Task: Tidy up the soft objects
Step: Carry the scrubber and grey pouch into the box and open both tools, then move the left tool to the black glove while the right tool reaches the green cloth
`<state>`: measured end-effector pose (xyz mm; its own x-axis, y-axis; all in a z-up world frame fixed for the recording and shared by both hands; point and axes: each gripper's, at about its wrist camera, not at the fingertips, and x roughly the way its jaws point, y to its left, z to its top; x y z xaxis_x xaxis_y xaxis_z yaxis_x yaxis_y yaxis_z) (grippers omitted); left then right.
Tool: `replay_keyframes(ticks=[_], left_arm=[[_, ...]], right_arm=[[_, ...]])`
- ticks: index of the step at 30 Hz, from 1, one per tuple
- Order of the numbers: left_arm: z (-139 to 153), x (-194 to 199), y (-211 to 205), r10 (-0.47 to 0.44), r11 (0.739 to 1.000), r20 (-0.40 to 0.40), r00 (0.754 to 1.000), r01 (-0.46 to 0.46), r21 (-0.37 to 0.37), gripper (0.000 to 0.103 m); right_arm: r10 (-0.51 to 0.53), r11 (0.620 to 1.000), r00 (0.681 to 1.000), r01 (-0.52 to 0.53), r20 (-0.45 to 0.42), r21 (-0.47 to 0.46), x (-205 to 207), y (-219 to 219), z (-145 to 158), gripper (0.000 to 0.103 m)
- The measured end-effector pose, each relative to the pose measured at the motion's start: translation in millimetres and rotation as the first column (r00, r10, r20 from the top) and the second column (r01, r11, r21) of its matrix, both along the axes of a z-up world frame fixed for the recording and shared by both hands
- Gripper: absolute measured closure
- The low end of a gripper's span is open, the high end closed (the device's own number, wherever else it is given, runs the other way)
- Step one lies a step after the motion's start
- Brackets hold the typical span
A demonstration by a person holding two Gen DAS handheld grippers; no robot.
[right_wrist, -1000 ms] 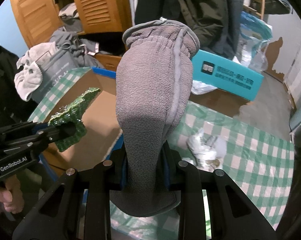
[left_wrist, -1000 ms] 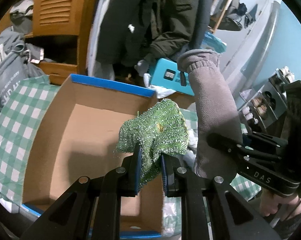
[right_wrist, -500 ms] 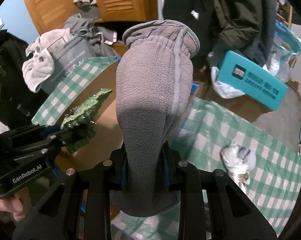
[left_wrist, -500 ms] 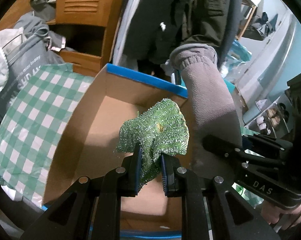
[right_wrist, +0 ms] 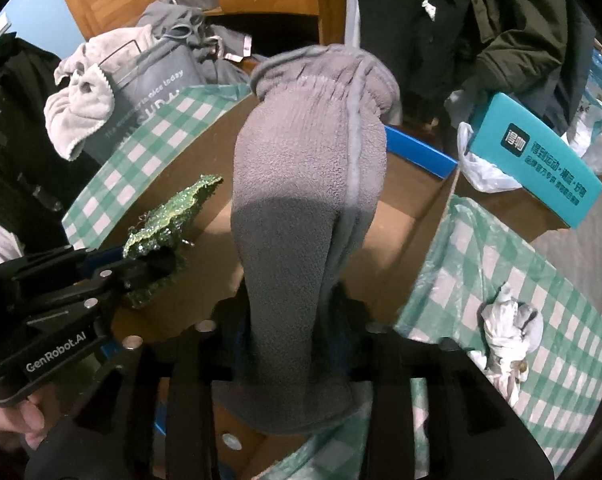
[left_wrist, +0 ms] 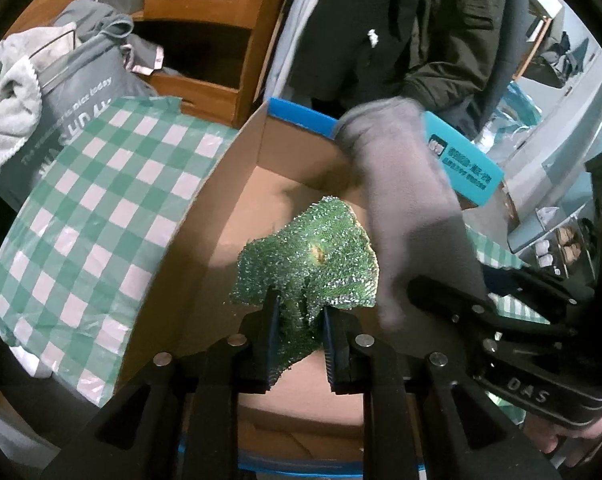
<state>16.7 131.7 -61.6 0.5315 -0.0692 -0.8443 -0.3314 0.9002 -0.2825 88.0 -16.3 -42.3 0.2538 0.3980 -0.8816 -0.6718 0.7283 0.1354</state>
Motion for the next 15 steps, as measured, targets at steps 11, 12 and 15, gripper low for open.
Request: replay_keyframes(ticks=[11,12,15], left_arm=[[1.2,1.6,-4.8,0.003,1.0,-0.02,1.0,-0.003,0.031,0.058],[1.6,1.9,-6.1,-0.001,1.0,-0.021,1.0,0.002,0.032,0.057],[3.0,2.1,-9.7,-0.008,0.999,-0.018,1.0,0.009,0.036,0.054]], right_arm=[[-0.024,1.0,0.999,0.024,0.042,0.009,3.0,-8.3,7.6,0.039],[-0.032,0.999,0.999,0.032,0.043,0.011,4.3,-11.4,9.3,0.038],[-0.059,0.998,0.997,0.058,0.042,0.023,7.0,-20.9,14.2,0.033]])
